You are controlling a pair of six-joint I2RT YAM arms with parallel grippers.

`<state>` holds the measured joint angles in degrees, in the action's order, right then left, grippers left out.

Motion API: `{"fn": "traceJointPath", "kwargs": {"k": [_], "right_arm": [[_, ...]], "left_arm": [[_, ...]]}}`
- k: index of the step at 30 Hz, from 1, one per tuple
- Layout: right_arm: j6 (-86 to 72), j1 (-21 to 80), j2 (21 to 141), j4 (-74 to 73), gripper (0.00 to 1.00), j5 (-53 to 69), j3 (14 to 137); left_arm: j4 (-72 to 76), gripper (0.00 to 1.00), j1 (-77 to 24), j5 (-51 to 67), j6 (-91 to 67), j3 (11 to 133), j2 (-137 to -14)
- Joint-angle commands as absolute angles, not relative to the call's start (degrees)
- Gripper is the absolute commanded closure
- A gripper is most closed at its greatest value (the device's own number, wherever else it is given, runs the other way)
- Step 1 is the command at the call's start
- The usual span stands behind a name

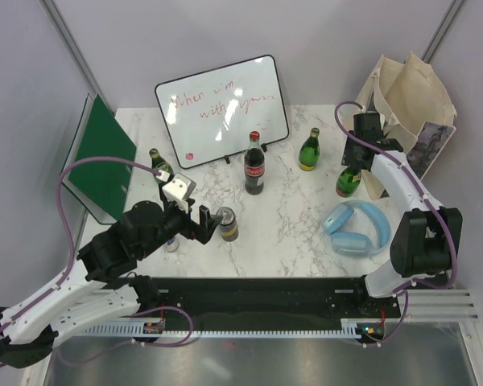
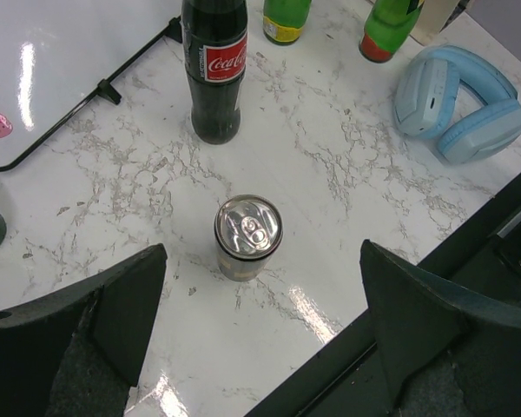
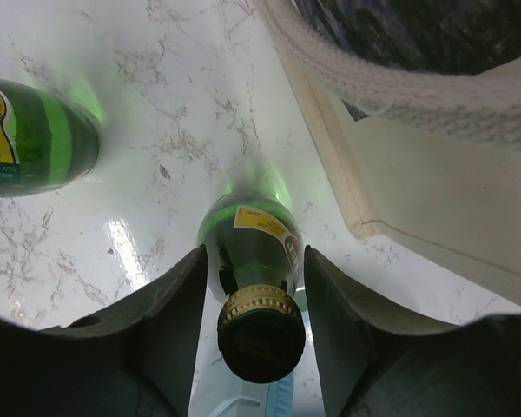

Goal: Place the beverage into the canvas bag

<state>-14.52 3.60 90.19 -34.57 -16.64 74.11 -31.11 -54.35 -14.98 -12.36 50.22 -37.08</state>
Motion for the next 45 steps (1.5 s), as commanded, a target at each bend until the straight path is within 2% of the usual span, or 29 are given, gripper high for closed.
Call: {"fn": "traceJointPath", "kwargs": {"k": [1, 18, 25, 33, 36, 37, 45], "right_arm": [[-13.6, 3.4, 87.6, -32.8, 0.46, -17.2, 74.0], [-11.7, 3.4, 85.3, -29.9, 0.47, -16.8, 70.8], [-11.0, 3.4, 84.6, -28.7, 0.44, -17.2, 70.1], [-10.6, 3.5, 84.3, -28.2, 0.51, -16.8, 69.5], [-10.5, 3.4, 84.5, -28.1, 0.56, -16.7, 69.4], [-10.5, 3.5, 84.5, -28.0, 0.66, -16.7, 69.6], [-10.4, 3.8, 83.5, -29.9, 1.0, -16.3, 73.8]], "left_arm": [[-28.6, 0.01, -54.1, -15.5, -10.5, 49.7, -36.9], [-28.5, 0.01, -54.3, -14.3, -10.9, 49.5, -37.1], [-28.5, 0.01, -54.2, -14.3, -10.8, 49.6, -37.1], [-28.5, 0.01, -54.2, -14.5, -10.6, 49.6, -37.3], [-28.5, 0.01, -54.2, -14.3, -10.6, 49.7, -37.3], [-28.6, 0.01, -54.2, -14.3, -10.7, 49.7, -37.3], [-28.5, 0.01, -54.2, -13.8, -11.3, 49.4, -36.2]]}}
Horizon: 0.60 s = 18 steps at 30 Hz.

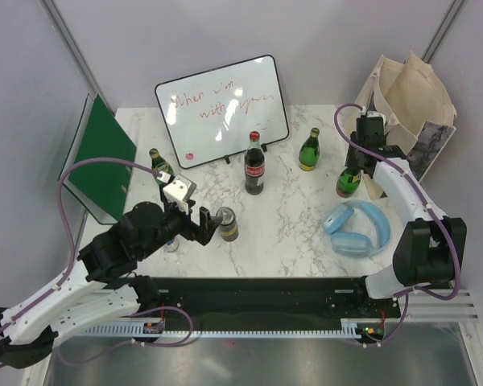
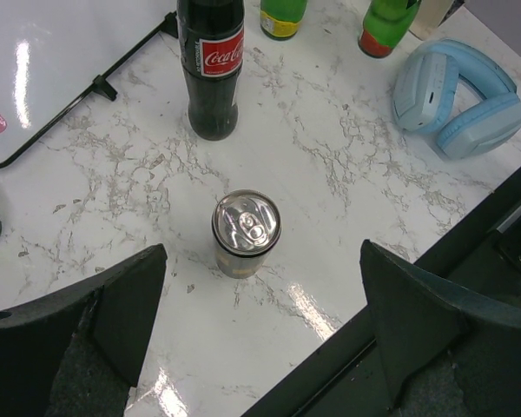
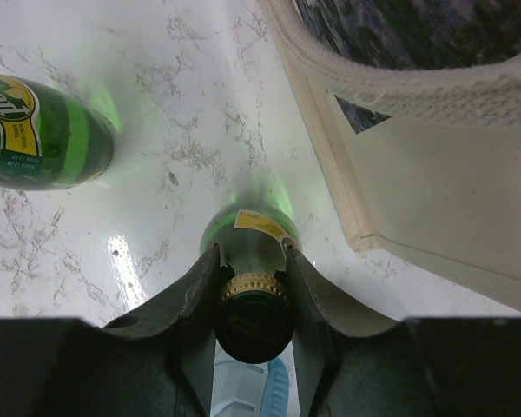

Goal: Place the beverage into the canvas bag

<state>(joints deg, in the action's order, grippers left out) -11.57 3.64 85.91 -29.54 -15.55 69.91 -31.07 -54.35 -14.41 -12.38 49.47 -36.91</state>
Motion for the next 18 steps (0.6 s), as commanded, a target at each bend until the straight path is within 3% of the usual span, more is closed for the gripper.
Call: {"fn": "traceJointPath", "kwargs": {"k": [1, 18], "right_arm": [[-10.3, 3.8, 83.7, -30.5, 1.0, -16.3, 74.4], [-7.4, 6.1, 80.4, -35.8, 1.0, -14.4, 84.7]], "left_arm": [[-28.6, 0.01, -54.3, -13.9, -11.3, 49.4, -36.1], [-28.5, 0.01, -54.2, -13.4, -11.2, 49.5, -36.0]]}}
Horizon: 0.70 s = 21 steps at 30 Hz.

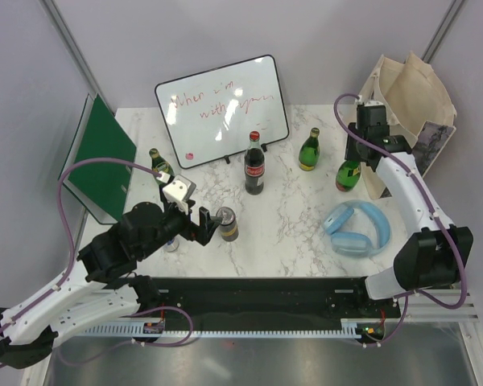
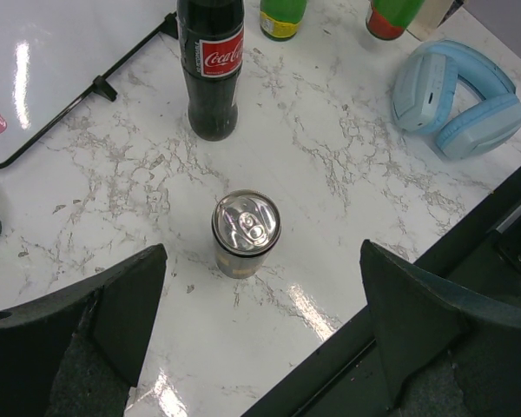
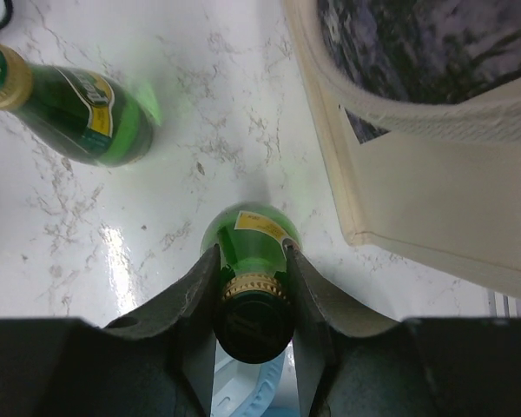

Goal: Place the beverage into the canvas bag

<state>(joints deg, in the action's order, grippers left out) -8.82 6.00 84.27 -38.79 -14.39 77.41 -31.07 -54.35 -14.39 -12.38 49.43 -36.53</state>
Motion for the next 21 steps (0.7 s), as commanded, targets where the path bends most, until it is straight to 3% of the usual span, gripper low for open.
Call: {"fn": "traceJointPath", "kwargs": {"k": [1, 14, 21], "right_arm": [[-7.4, 6.1, 80.2, -35.9, 1.0, -14.0, 85.1], [-7.8, 6.0, 84.1, -38.5, 1.0, -11.7, 103.1], [-7.5, 4.9, 93.6, -39.2, 1.0, -12.4, 121.5]], "left_arm": [[-28.5, 0.01, -54.2, -13.4, -11.2, 49.5, -35.9], [-28.5, 0.01, -54.2, -13.1, -10.9, 49.4, -35.3], [-28.5, 0.01, -54.2, -12.9, -10.7, 49.1, -35.0]]}}
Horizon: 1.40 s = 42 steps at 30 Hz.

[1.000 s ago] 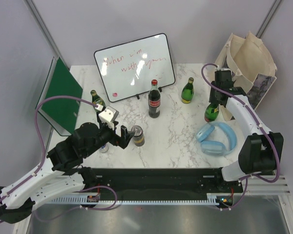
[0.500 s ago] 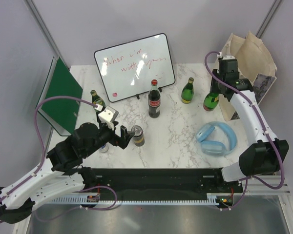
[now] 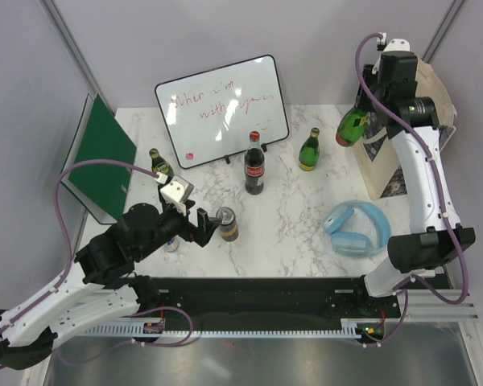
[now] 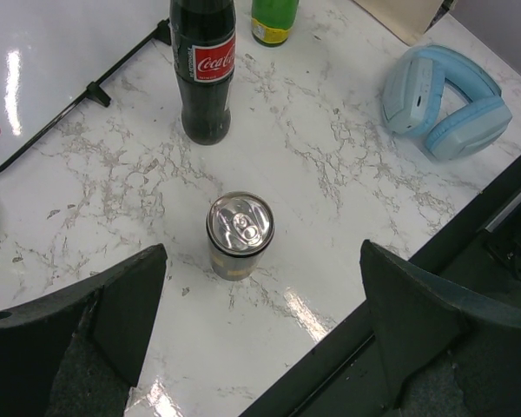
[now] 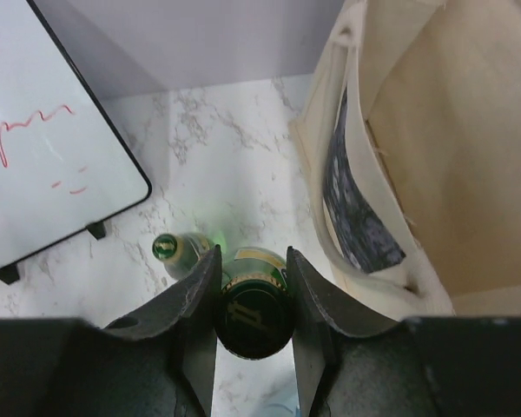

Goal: Place the beverage into the canvas bag

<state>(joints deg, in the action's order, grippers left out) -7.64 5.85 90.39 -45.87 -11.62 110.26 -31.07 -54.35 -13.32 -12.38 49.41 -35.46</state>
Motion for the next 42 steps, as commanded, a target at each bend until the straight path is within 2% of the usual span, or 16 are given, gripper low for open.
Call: {"fn": "traceJointPath", "kwargs": {"k": [1, 7, 26, 42], "right_arm": [[-7.6, 4.7, 94.6, -39.2, 1.0, -12.4, 123.6], [-7.0, 2.5, 100.9, -37.6, 1.0, -13.7, 135.1], [-4.2, 0.3, 103.4, -22.1, 1.0, -12.5, 139.9], [-7.1, -12.7, 107.8, -16.3, 1.0, -9.1, 140.5]], "left_arm": [[-28.5, 0.01, -54.2, -13.0, -10.6, 49.0, -34.8], [-28.5, 0.01, -54.2, -13.0, -10.5, 48.9, -34.4], [-28.5, 0.01, -54.2, -13.4, -10.3, 48.5, -35.0], [-28.5, 0.01, -54.2, -13.9, -10.2, 48.3, -36.0]]}}
